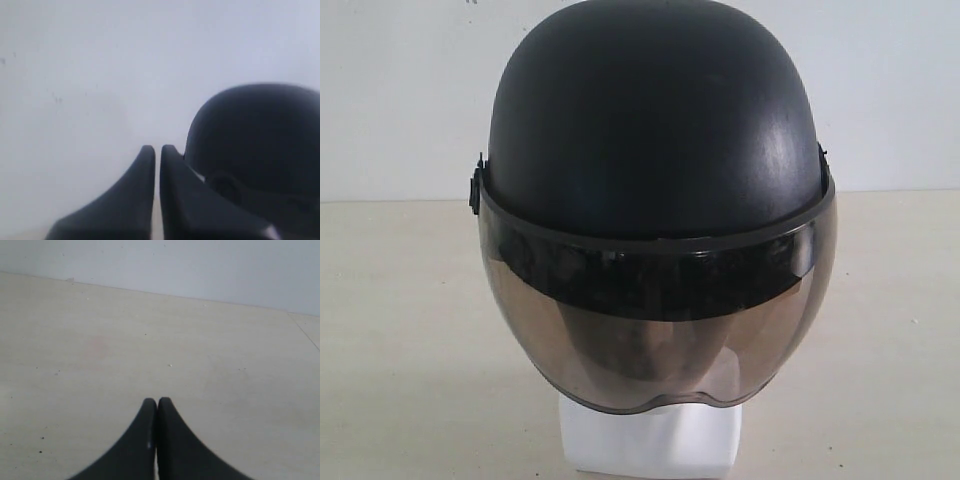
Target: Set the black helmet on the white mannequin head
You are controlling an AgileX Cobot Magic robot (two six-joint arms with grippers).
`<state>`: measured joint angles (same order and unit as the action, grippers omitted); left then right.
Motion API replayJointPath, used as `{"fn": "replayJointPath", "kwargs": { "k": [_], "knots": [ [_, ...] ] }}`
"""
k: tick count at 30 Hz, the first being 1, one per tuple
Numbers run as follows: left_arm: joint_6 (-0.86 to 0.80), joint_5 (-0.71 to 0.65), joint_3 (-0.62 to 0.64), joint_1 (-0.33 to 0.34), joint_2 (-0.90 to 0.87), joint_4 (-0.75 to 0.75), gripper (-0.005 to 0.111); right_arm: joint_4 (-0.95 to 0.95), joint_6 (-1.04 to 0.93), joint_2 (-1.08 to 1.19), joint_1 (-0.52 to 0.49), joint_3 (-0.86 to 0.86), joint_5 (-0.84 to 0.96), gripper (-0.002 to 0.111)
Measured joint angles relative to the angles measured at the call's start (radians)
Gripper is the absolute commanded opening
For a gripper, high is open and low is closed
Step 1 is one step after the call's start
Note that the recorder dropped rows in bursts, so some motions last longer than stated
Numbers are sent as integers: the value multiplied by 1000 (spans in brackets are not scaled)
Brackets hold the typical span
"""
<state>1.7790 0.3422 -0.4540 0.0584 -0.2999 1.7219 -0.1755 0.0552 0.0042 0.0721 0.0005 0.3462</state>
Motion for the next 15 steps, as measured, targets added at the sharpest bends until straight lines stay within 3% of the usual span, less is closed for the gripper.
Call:
{"fn": "replayJointPath", "kwargs": {
  "k": [6, 11, 13, 15],
  "knots": [
    [226, -39, 26, 0, 220, -15, 4, 0, 0, 0, 0, 0, 0, 0],
    [300, -26, 88, 0, 283, -268, 4, 0, 0, 0, 0, 0, 0, 0],
    [252, -53, 119, 0, 294, -377, 4, 0, 0, 0, 0, 0, 0, 0],
    [52, -135, 157, 0, 293, -526, 4, 0, 0, 0, 0, 0, 0, 0]
  ]
}}
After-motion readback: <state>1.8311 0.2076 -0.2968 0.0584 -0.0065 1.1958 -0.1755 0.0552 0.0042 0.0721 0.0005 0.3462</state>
